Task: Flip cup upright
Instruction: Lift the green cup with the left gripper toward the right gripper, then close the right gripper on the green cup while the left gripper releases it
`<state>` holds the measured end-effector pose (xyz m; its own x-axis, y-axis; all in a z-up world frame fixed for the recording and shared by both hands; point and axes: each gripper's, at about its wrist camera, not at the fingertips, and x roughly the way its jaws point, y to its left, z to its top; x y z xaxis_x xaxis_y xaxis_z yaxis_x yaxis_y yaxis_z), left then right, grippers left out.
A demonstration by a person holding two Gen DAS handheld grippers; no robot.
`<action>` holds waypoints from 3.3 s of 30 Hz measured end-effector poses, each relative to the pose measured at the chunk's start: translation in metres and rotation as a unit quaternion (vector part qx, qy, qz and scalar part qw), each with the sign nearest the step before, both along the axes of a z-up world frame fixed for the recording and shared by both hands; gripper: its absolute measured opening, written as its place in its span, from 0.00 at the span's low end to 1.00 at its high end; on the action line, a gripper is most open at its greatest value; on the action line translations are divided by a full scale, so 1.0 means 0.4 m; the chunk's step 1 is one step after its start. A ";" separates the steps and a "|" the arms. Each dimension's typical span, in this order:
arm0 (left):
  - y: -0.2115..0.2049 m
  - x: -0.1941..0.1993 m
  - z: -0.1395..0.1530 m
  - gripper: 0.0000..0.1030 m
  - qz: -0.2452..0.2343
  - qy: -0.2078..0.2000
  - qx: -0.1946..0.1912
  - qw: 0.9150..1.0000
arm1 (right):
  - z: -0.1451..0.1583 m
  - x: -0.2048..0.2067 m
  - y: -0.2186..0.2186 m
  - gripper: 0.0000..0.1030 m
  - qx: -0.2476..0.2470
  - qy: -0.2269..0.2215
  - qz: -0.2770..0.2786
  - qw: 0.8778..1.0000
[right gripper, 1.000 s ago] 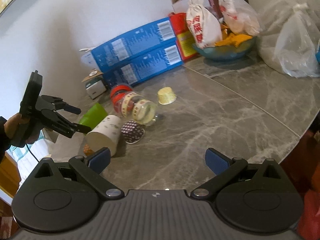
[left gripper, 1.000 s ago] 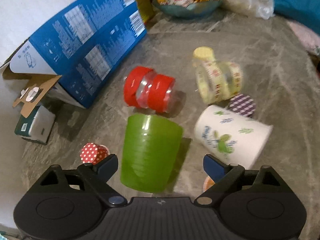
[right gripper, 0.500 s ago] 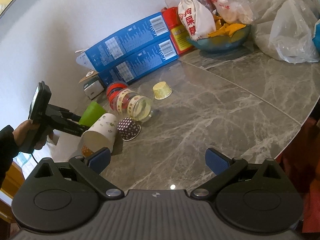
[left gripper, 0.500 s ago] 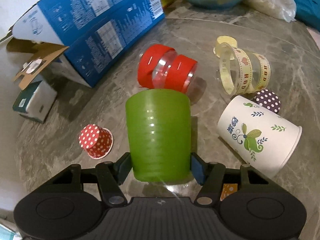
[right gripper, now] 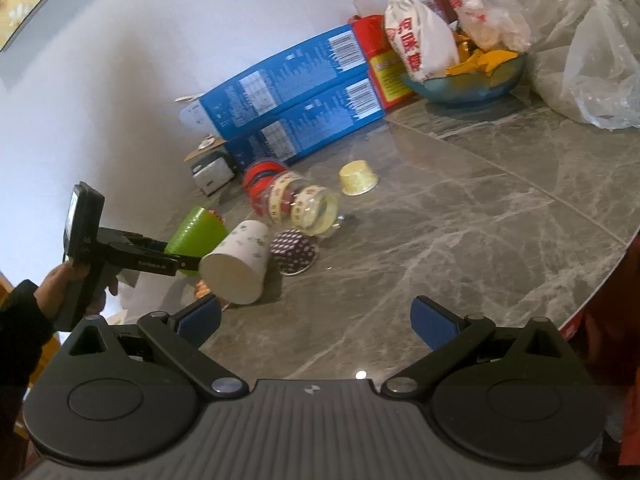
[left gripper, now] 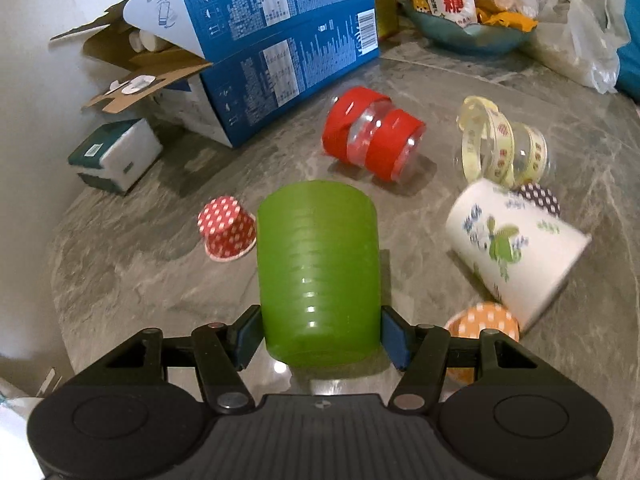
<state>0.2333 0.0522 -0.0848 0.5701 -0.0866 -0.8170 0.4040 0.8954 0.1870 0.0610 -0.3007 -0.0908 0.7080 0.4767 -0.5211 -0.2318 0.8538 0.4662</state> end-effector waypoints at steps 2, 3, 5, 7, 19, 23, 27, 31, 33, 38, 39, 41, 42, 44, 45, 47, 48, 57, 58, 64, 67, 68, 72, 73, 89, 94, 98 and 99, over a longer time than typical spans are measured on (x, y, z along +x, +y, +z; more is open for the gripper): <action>0.004 -0.017 0.007 0.63 0.002 -0.008 0.001 1.000 | 0.003 -0.004 0.012 0.99 -0.002 0.000 0.004 1.000; 0.009 -0.025 0.013 0.63 0.003 -0.012 -0.004 1.000 | 0.006 -0.007 0.017 0.99 -0.003 -0.001 0.007 1.000; 0.019 -0.041 0.027 0.63 0.007 -0.020 -0.016 1.000 | 0.013 -0.016 0.025 0.99 -0.004 -0.005 0.011 1.000; 0.025 -0.061 0.036 0.63 0.012 -0.032 -0.021 0.999 | 0.020 -0.025 0.030 0.99 -0.005 -0.009 0.013 1.000; -0.026 -0.347 0.146 0.63 0.036 -0.113 -0.124 0.985 | 0.032 -0.055 0.024 0.99 0.016 -0.006 0.014 1.000; -0.075 -0.446 0.128 0.63 0.061 -0.100 -0.170 0.978 | 0.028 -0.068 0.012 0.99 0.049 0.000 0.021 0.999; -0.120 -0.492 0.079 0.63 0.100 -0.049 -0.225 0.968 | 0.019 -0.068 -0.003 0.99 0.076 0.016 0.022 0.997; -0.151 -0.484 0.029 0.63 0.146 -0.005 -0.260 0.955 | 0.012 -0.054 0.001 0.99 0.090 0.040 0.035 0.994; -0.163 -0.474 0.002 0.63 0.167 0.014 -0.269 0.948 | 0.010 -0.041 0.015 0.99 0.087 0.057 0.051 0.993; -0.216 -0.489 -0.030 0.63 0.165 0.032 -0.272 0.947 | 0.003 -0.011 0.061 0.99 0.087 0.087 0.089 0.988; -0.225 -0.491 -0.035 0.63 0.163 0.034 -0.270 0.948 | 0.001 -0.002 0.069 0.99 0.089 0.095 0.093 0.987; -0.238 -0.493 -0.039 0.63 0.158 0.039 -0.269 0.949 | -0.009 0.018 0.087 0.99 0.097 0.116 0.105 0.983; -0.243 -0.494 -0.041 0.63 0.156 0.040 -0.268 0.950 | -0.013 0.028 0.095 0.99 0.101 0.128 0.111 0.980; -0.249 -0.500 -0.044 0.63 0.154 0.038 -0.263 0.952 | -0.020 0.043 0.113 0.99 0.090 0.144 0.116 0.979; -0.248 -0.500 -0.047 0.63 0.155 0.039 -0.264 0.951 | -0.023 0.050 0.123 0.99 0.081 0.152 0.116 0.978; -0.247 -0.500 -0.051 0.63 0.158 0.042 -0.268 0.949 | -0.029 0.056 0.133 0.98 0.077 0.165 0.122 0.976; -0.248 -0.502 -0.052 0.63 0.157 0.042 -0.268 0.949 | -0.031 0.058 0.140 0.98 0.073 0.172 0.126 0.974; -0.254 -0.511 -0.055 0.63 0.153 0.042 -0.279 0.947 | -0.055 0.097 0.180 0.92 0.037 0.204 0.139 0.968; -0.252 -0.511 -0.055 0.63 0.153 0.042 -0.281 0.947 | -0.056 0.100 0.182 0.91 0.034 0.207 0.140 0.968; -0.245 -0.512 -0.058 0.63 0.152 0.043 -0.288 0.945 | -0.062 0.108 0.195 0.78 0.016 0.214 0.141 0.967; -0.245 -0.513 -0.058 0.63 0.152 0.042 -0.288 0.945 | -0.064 0.109 0.197 0.73 0.014 0.213 0.142 0.967; -0.244 -0.513 -0.057 0.63 0.152 0.042 -0.288 0.945 | -0.063 0.108 0.197 0.73 0.012 0.212 0.143 0.967; -0.240 -0.517 -0.056 0.63 0.149 0.041 -0.286 0.946 | -0.060 0.104 0.202 0.73 0.008 0.205 0.150 0.967; -0.239 -0.518 -0.056 0.63 0.150 0.041 -0.286 0.945 | -0.060 0.104 0.204 0.73 0.009 0.203 0.152 0.967; -0.163 -0.605 -0.016 0.88 0.159 -0.013 -0.277 0.948 | -0.045 0.087 0.208 0.72 0.027 0.174 0.160 0.971; -0.101 -0.645 0.009 0.88 0.158 -0.042 -0.298 0.940 | -0.012 0.058 0.214 0.72 0.018 0.105 0.156 0.982; -0.050 -0.680 0.034 0.88 0.163 -0.073 -0.312 0.933 | 0.006 0.028 0.216 0.72 0.006 0.035 0.143 0.989; -0.038 -0.686 0.041 0.88 0.166 -0.081 -0.312 0.932 | 0.008 0.020 0.217 0.72 -0.001 0.019 0.139 0.990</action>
<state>-0.0409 0.0370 -0.0685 0.7622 -0.3126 -0.5669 0.0968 0.9209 -0.3776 0.0689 -0.2139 -0.0878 0.5304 0.6494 -0.5450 -0.4399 0.7603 0.4779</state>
